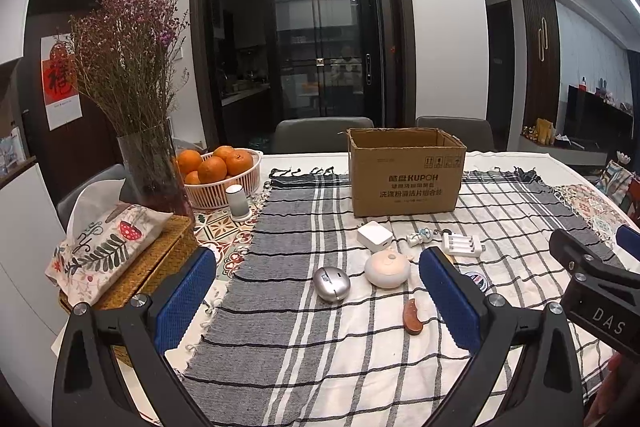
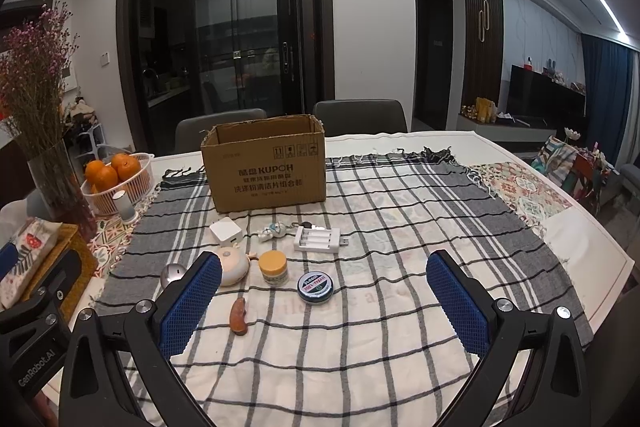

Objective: Organize rigid objects

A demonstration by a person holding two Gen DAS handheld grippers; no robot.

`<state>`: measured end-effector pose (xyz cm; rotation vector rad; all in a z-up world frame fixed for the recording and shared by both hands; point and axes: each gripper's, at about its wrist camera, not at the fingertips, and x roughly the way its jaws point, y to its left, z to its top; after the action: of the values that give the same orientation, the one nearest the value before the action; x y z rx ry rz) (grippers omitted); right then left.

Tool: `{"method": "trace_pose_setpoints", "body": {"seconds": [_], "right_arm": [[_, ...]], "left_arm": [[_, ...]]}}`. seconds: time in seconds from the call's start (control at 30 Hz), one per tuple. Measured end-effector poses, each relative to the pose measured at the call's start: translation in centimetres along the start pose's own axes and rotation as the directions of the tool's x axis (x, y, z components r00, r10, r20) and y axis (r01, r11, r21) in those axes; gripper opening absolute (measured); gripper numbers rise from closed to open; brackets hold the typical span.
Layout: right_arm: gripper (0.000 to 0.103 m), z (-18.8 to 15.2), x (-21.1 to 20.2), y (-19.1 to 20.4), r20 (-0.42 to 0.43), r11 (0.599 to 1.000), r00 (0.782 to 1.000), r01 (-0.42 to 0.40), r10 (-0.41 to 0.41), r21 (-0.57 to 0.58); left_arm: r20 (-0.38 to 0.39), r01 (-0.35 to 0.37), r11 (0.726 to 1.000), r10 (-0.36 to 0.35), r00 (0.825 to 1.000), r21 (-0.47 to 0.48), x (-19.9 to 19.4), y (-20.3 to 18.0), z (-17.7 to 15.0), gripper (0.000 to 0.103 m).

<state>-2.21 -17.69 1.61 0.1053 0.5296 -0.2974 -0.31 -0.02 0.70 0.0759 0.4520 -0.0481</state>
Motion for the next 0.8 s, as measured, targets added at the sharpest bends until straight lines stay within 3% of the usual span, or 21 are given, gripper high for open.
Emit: {"method": "trace_pose_setpoints", "body": {"seconds": [0.8], "right_arm": [[0.103,-0.14,0.14,0.14,-0.008,1.000,1.000,-0.002,0.002,0.000]], "left_arm": [[-0.005,-0.001,1.000,0.001,1.000,0.006,0.23,0.00,-0.31,0.103]]}}
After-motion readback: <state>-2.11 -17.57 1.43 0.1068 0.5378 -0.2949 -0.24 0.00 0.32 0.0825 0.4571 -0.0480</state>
